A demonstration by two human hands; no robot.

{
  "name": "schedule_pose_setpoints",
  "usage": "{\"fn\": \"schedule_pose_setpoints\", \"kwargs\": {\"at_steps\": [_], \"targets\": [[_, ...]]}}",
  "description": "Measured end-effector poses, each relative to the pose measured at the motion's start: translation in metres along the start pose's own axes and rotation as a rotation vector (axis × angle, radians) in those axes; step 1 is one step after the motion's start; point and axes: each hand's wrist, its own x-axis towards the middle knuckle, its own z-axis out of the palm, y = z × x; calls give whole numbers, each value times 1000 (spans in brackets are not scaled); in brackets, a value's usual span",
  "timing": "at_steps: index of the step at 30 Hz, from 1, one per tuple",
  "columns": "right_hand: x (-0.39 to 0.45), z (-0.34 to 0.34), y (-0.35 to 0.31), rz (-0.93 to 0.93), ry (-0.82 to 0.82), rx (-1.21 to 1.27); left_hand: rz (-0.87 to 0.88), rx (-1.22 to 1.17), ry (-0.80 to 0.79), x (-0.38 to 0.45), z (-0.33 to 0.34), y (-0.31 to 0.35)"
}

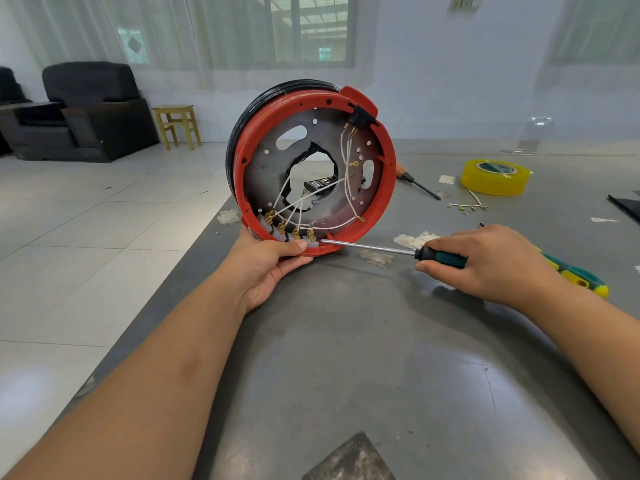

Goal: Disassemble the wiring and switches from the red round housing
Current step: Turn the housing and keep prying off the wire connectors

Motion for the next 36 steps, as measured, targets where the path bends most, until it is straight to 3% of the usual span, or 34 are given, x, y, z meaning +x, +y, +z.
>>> {"fn": "schedule_pose_setpoints", "kwargs": {"at_steps": [12,36], "targets": [[1,-3,-7,29,-77,45,-40,-21,-1,0,-2,1],[3,4,-33,91,-48,2,-8,-170,51,3,-5,0]]}}
